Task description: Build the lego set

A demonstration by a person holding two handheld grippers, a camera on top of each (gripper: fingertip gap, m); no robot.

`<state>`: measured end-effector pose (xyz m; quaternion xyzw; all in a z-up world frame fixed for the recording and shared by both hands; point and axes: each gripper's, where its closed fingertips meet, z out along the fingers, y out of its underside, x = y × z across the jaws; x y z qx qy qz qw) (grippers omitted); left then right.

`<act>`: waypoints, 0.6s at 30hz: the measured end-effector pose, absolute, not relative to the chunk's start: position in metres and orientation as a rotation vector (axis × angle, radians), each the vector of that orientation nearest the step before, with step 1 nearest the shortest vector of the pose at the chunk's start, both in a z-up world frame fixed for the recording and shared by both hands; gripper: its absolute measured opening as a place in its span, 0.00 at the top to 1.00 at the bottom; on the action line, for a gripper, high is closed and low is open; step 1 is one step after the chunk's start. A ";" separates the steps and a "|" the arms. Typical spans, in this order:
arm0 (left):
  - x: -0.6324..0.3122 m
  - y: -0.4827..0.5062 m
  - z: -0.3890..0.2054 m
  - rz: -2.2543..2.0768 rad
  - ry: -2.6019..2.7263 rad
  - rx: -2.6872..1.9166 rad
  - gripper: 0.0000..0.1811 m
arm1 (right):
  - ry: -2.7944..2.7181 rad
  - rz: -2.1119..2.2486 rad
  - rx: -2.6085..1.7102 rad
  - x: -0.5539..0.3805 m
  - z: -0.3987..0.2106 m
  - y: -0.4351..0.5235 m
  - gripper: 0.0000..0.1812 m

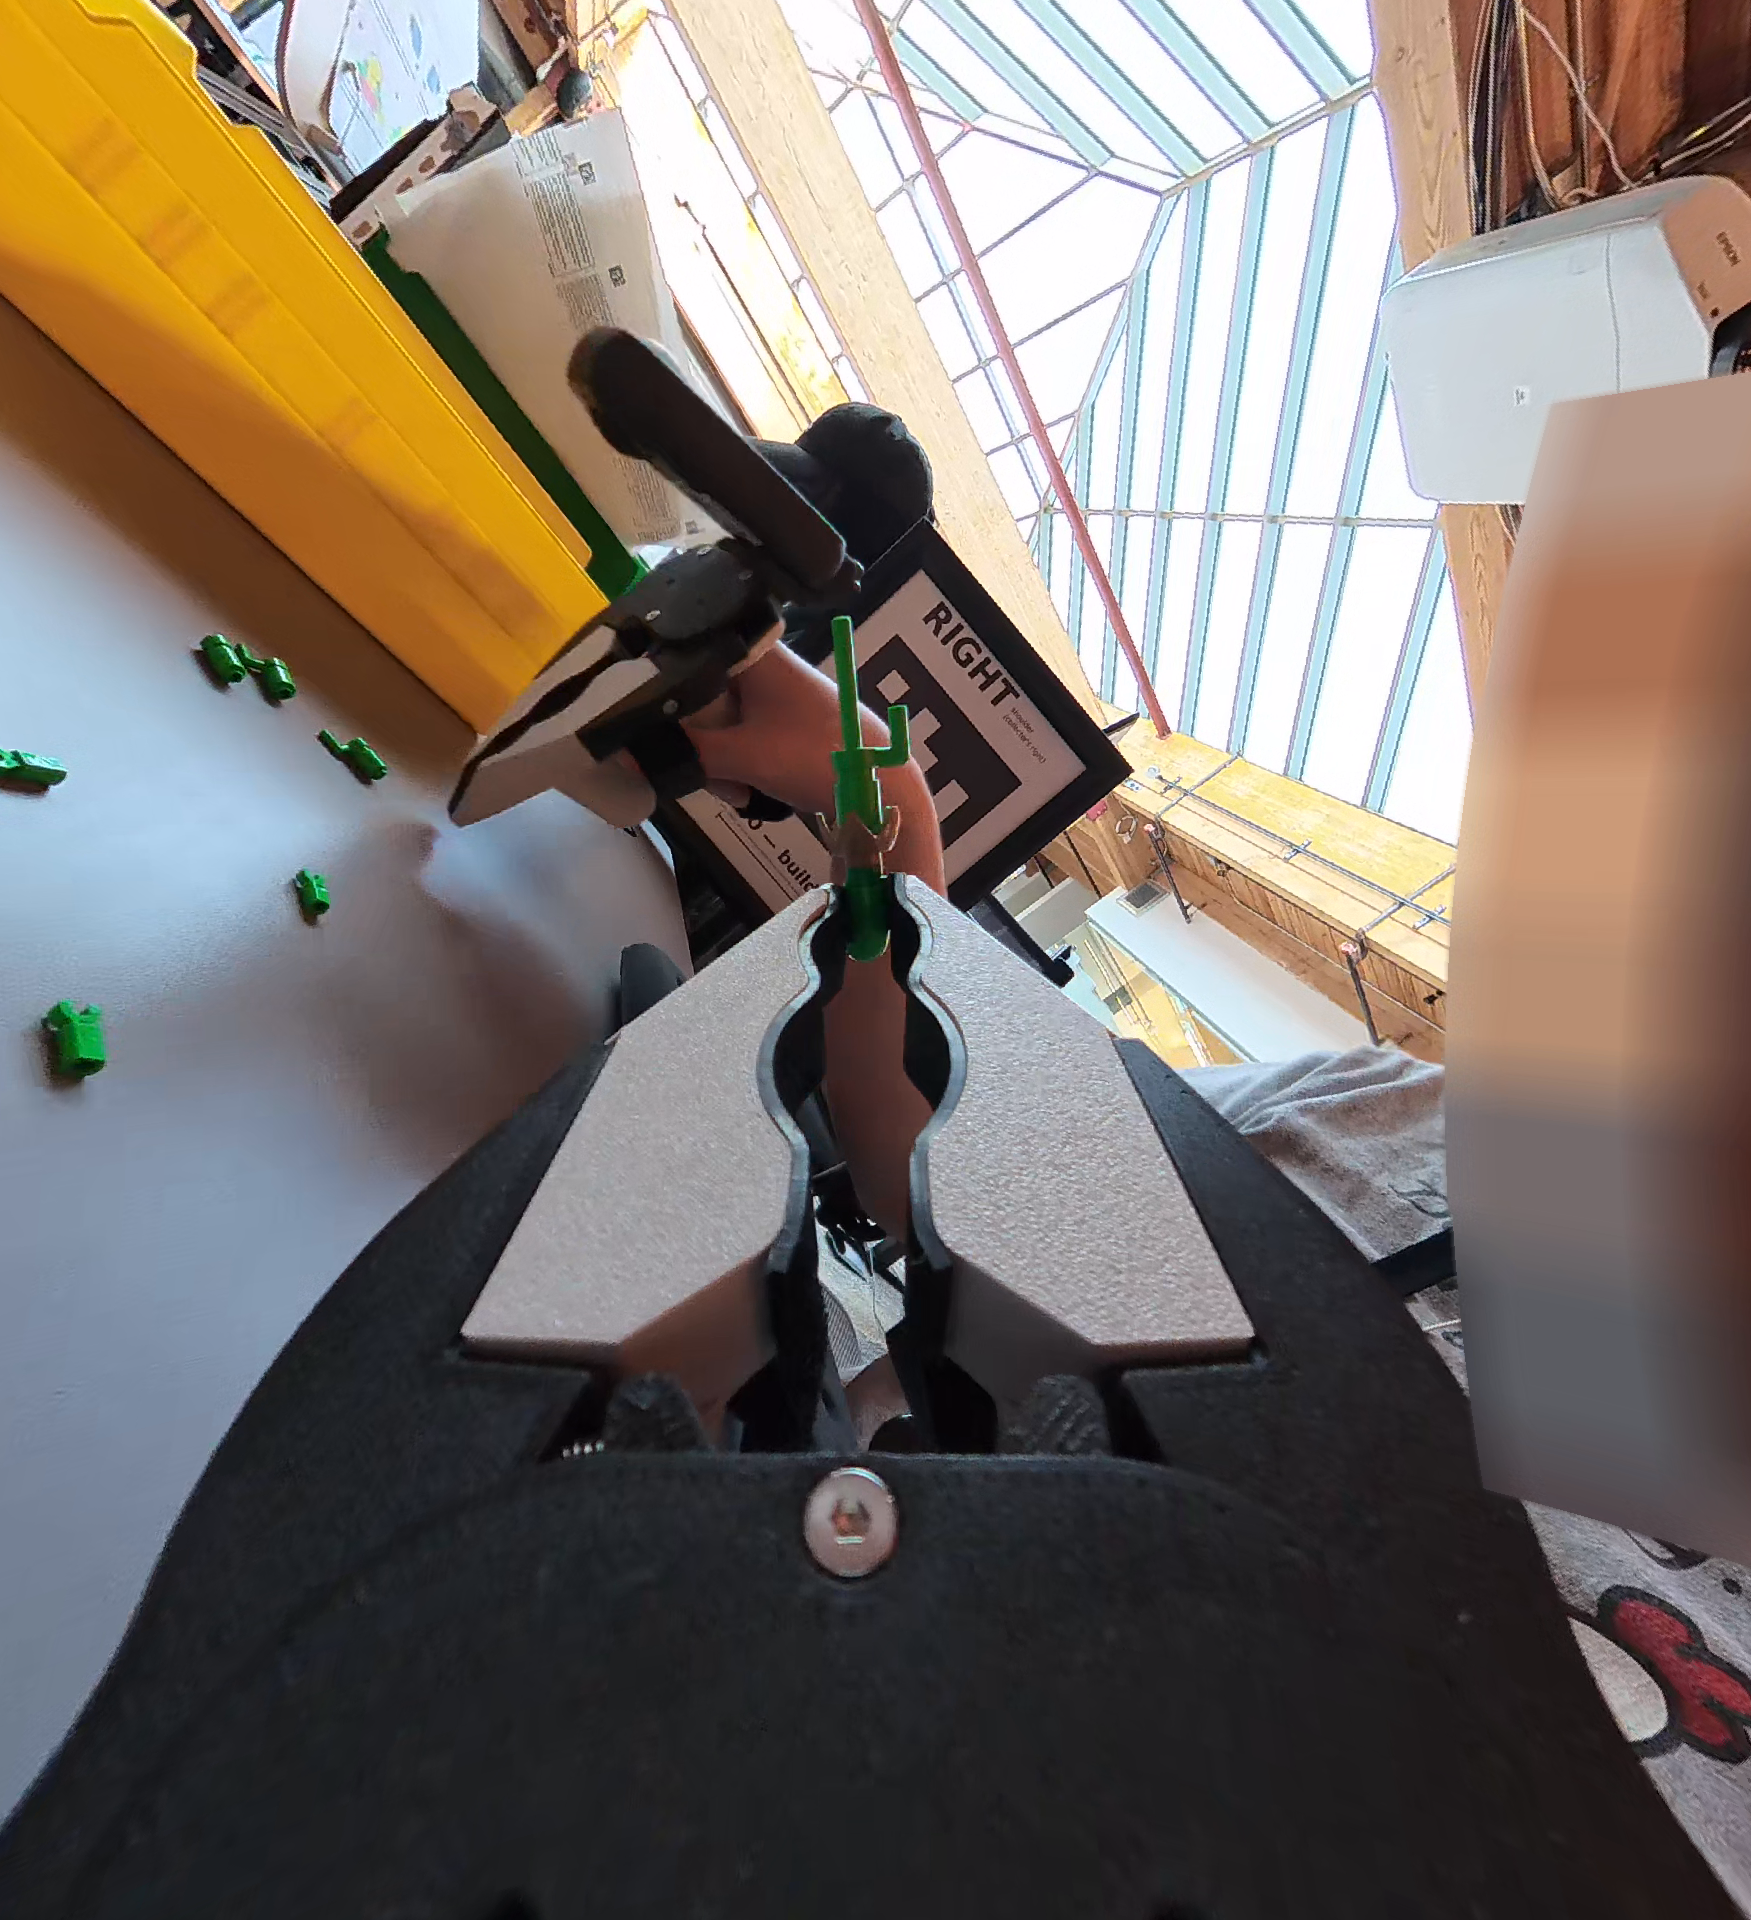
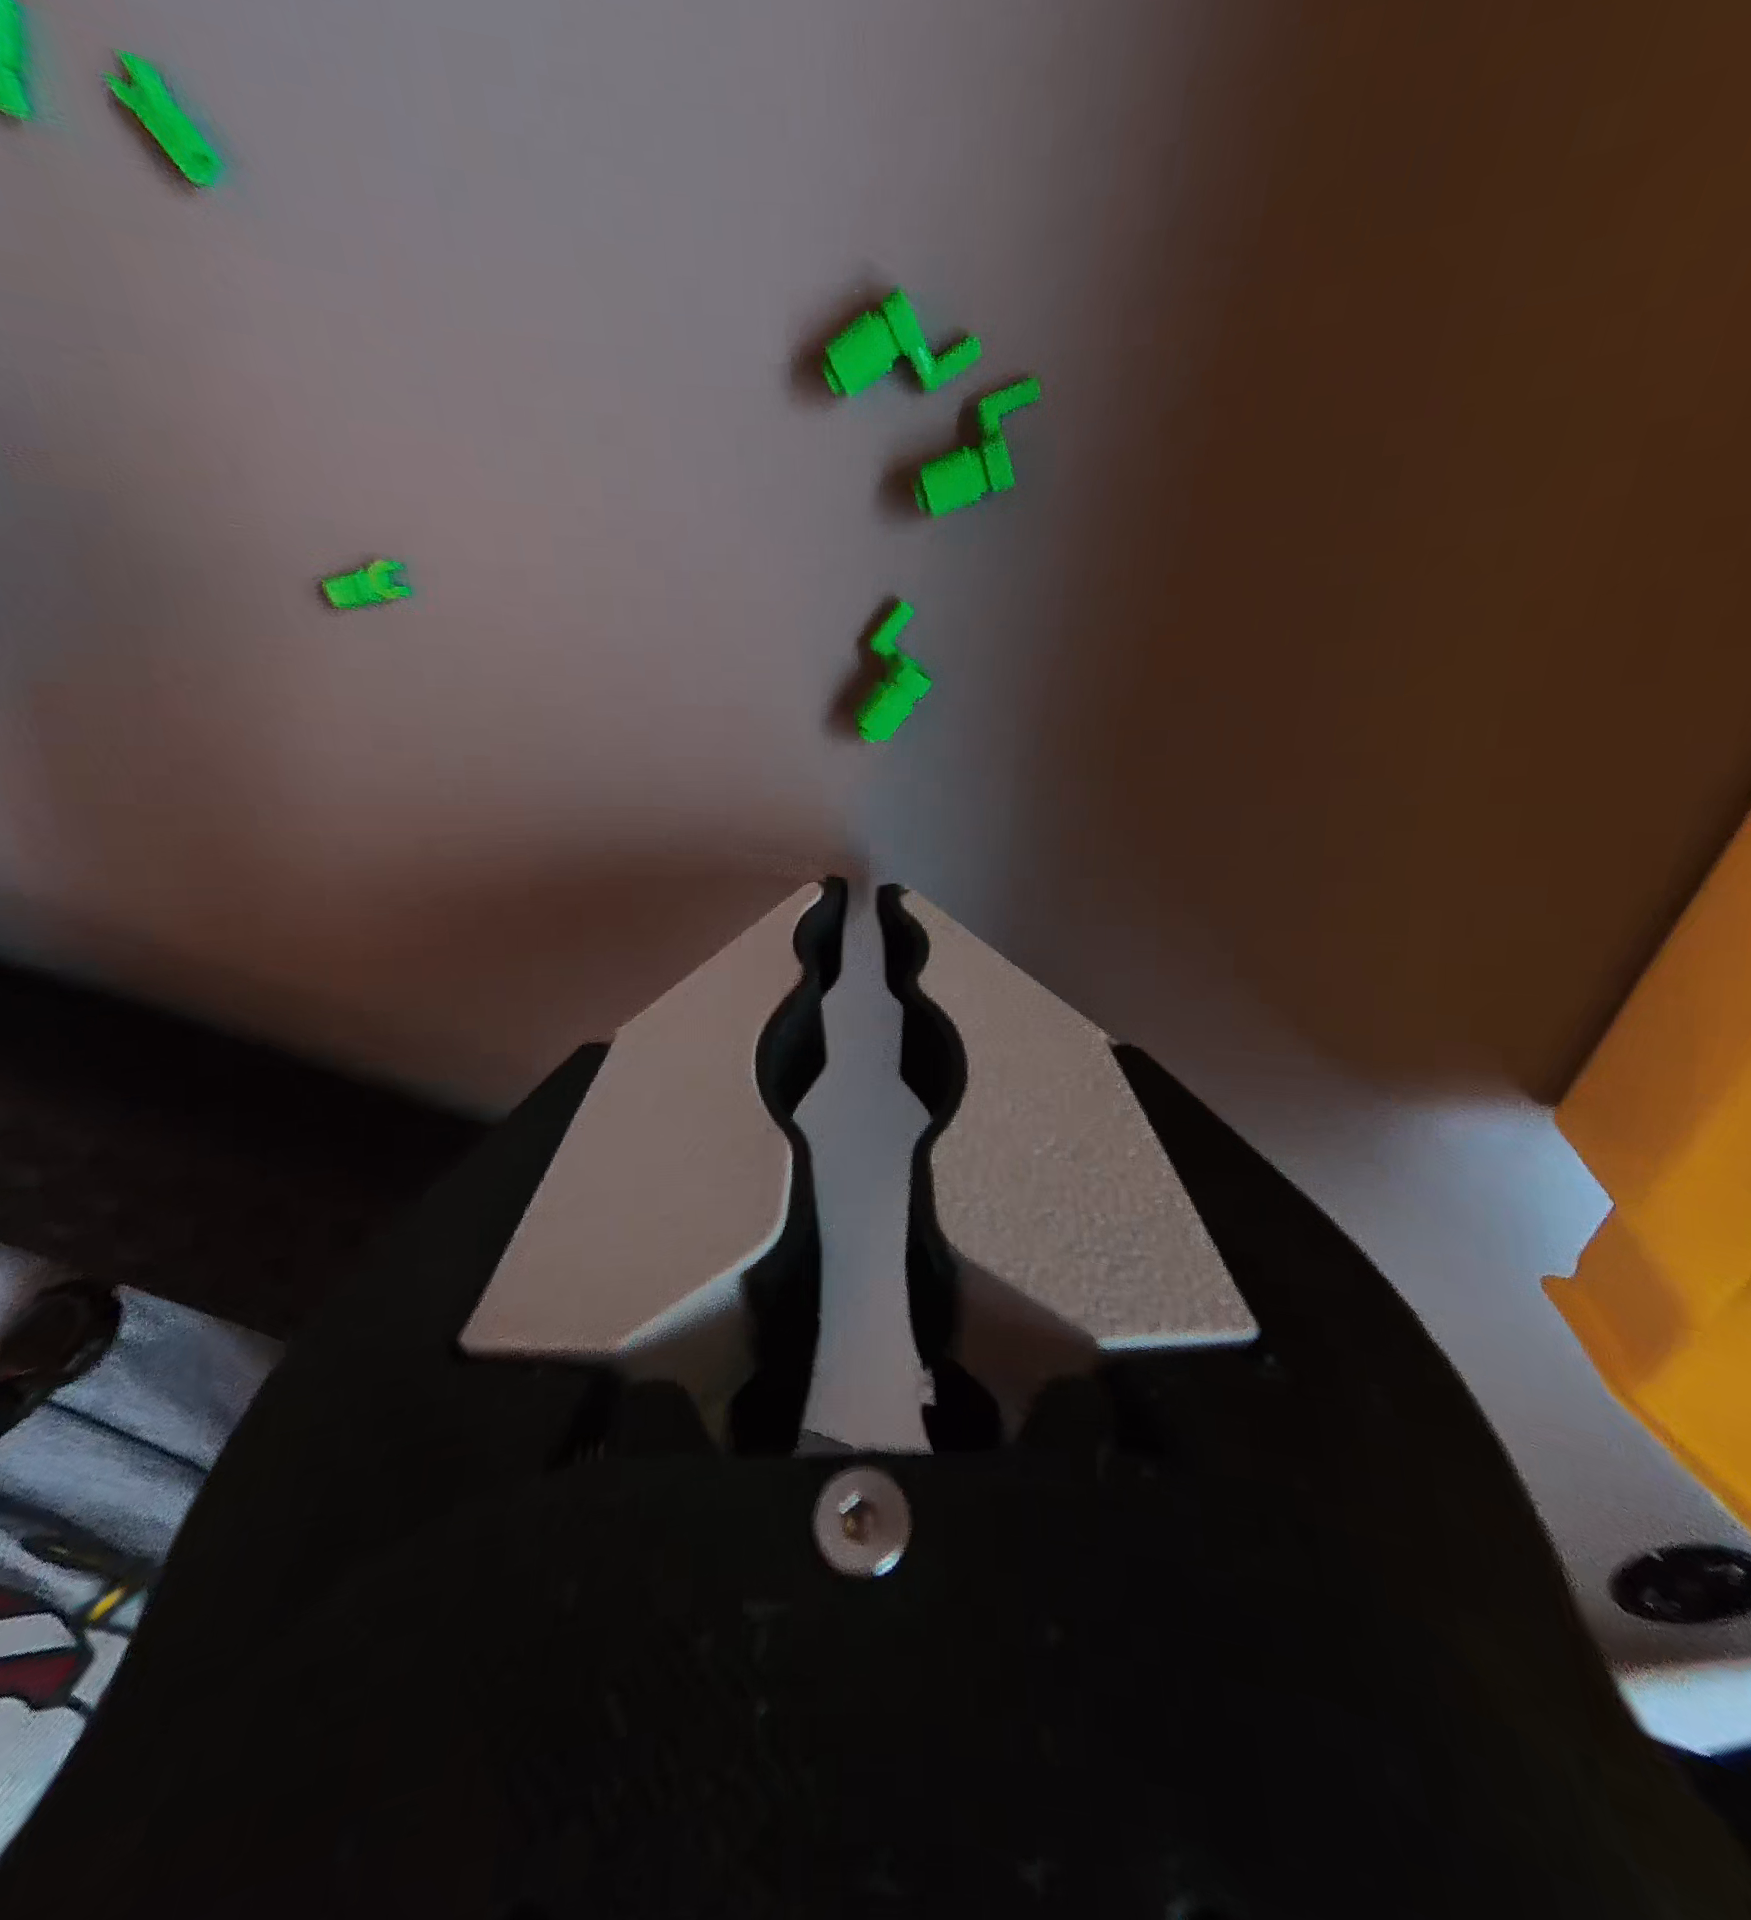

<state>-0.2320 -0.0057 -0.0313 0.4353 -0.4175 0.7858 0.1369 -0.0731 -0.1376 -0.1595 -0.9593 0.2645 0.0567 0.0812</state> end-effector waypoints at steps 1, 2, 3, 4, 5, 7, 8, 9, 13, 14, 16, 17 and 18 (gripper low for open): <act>-0.232 -0.006 -0.031 2.274 -1.206 1.255 0.97 | 0.800 0.186 -2.809 -0.071 -0.154 -0.132 0.93; -0.232 -0.007 -0.030 2.274 -1.205 1.250 0.97 | 0.786 0.194 -2.746 -0.066 -0.148 -0.124 0.91; -0.232 -0.007 -0.031 2.272 -1.207 1.250 0.97 | 0.781 0.170 -2.697 -0.058 -0.144 -0.117 0.88; -0.232 -0.008 -0.032 2.269 -1.213 1.253 0.97 | 0.780 0.143 -2.674 -0.050 -0.143 -0.113 0.88; -0.232 -0.008 -0.033 2.265 -1.218 1.257 0.97 | 0.790 0.135 -2.673 -0.046 -0.144 -0.111 0.87; -0.231 -0.007 -0.034 2.257 -1.216 1.265 0.97 | 0.863 0.149 -2.700 -0.044 -0.151 -0.112 0.85; -0.230 -0.007 -0.035 2.254 -1.214 1.268 0.97 | 0.889 0.170 -2.716 -0.046 -0.153 -0.112 0.85; -0.230 -0.007 -0.035 2.254 -1.215 1.268 0.97 | 0.909 0.171 -2.731 -0.047 -0.155 -0.113 0.85; -0.231 -0.005 -0.035 2.267 -1.229 1.280 0.97 | 0.971 0.161 -2.707 -0.044 -0.155 -0.109 0.86; -0.231 -0.004 -0.034 2.268 -1.221 1.281 0.97 | 0.994 0.169 -2.702 -0.043 -0.155 -0.109 0.87; -0.230 -0.003 -0.034 2.267 -1.205 1.281 0.97 | 1.033 0.182 -2.712 -0.043 -0.157 -0.110 0.87; -0.230 -0.004 -0.035 2.264 -1.205 1.281 0.97 | 1.048 0.197 -2.721 -0.044 -0.158 -0.110 0.88; -0.230 -0.005 -0.035 2.260 -1.209 1.278 0.97 | 1.062 0.201 -2.736 -0.045 -0.160 -0.112 0.88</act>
